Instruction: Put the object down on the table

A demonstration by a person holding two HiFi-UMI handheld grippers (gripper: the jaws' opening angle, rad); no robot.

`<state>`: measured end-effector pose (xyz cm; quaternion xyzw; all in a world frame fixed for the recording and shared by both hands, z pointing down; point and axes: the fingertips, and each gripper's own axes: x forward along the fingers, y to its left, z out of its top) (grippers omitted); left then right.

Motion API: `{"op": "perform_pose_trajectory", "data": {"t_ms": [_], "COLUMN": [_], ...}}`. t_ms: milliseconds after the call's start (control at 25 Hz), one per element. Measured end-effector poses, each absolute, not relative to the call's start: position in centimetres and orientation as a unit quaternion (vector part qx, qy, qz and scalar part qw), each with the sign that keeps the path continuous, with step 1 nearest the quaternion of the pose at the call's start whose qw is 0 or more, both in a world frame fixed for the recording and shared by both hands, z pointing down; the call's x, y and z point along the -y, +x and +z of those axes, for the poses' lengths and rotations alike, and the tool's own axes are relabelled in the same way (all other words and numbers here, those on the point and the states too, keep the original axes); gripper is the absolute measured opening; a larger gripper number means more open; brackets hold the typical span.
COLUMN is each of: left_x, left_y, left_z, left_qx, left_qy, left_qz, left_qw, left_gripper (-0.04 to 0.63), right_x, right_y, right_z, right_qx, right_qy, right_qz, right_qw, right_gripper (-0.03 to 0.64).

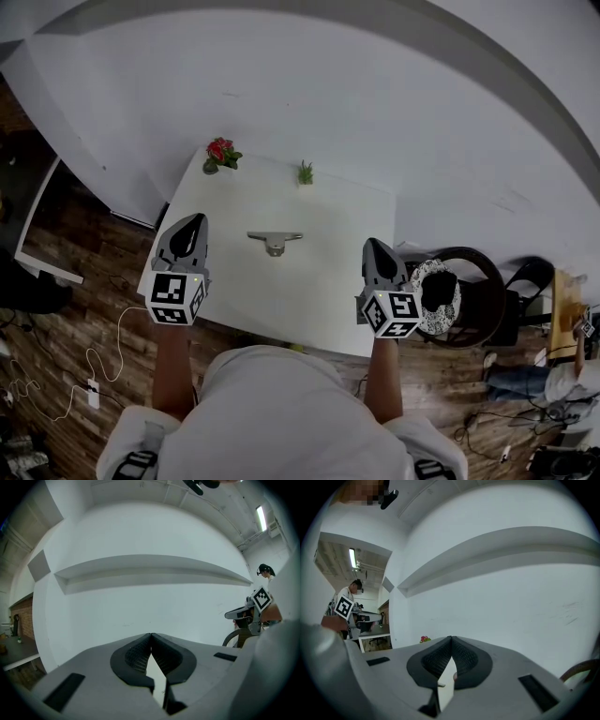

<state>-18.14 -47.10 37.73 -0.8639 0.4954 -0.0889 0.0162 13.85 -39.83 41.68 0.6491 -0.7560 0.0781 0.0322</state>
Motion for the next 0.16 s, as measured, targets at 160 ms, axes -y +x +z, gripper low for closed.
{"op": "perform_pose_trajectory", "data": {"t_ms": [160], "left_x": [47.60], "left_y": [-17.93], "left_z": [37.46], "left_qx": [-0.495], "left_qy": [-0.865], "left_qz": [-0.087], "left_qw": [0.020], "left_gripper": [0.020], "right_x": [40.52], "right_y": [14.01], "right_z": [41.47], "right_qx": [0.757], "right_qy": [0.649], "right_qz": [0.074], "right_qw": [0.029], "right_gripper": [0.006]}}
